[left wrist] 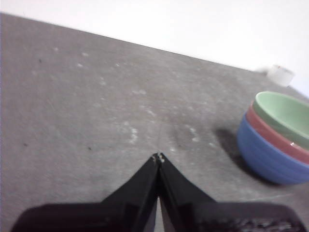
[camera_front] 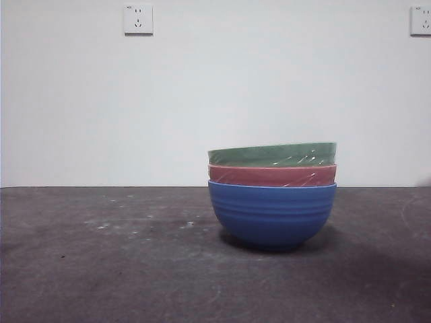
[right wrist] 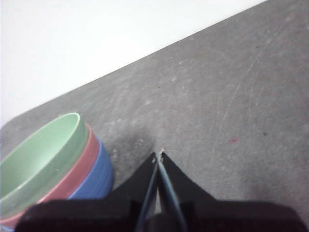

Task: Pick up the green bowl on the top,put the green bowl on the left,pick up the red bowl in the middle,put the red bowl on the right

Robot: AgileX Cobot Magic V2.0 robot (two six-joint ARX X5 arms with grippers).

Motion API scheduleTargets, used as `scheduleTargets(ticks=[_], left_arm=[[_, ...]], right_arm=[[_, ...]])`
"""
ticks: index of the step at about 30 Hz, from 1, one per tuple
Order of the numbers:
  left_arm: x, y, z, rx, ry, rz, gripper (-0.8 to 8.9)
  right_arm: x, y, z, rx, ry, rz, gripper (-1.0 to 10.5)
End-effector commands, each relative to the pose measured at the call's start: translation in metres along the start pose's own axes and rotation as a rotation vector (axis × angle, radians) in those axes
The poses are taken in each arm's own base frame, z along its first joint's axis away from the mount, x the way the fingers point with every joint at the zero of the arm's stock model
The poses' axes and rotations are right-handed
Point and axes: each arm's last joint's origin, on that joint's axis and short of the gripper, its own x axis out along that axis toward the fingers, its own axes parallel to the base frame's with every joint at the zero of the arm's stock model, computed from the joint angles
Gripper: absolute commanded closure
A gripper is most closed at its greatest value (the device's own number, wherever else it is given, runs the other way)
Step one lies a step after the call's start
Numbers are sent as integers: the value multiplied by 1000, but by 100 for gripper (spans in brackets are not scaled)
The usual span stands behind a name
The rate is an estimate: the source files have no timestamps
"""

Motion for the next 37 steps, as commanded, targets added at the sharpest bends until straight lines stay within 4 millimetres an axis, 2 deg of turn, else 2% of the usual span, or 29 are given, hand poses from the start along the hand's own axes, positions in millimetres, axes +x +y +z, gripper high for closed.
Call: scheduleTargets(ticks=[1, 5, 8, 17, 23, 28, 33, 37], left_arm=[[1, 1, -3, -79, 16, -20, 819], [-3, -3, 6, -93, -9, -26, 820], [-8, -9, 20, -84, -34, -27, 820], [-11, -25, 63, -32, -10, -37, 821], [2, -34, 95, 45, 83, -158, 821], [16, -43, 123, 109, 188, -349, 821], [31, -45, 142, 78, 288, -382, 820], [43, -49, 150, 127, 347, -427, 800]], right_arm=[[0, 0, -1, 63, 10, -5, 957], [-4, 3, 7, 80, 35, -25, 957], [-7, 9, 19, 79, 23, -19, 957], [-10, 33, 71, 33, 43, -16, 956], [-2, 52, 105, -111, 146, 91, 956], [8, 65, 130, -222, 295, 166, 954], [20, 73, 144, -314, 479, 219, 948], [29, 74, 149, -357, 558, 220, 935]])
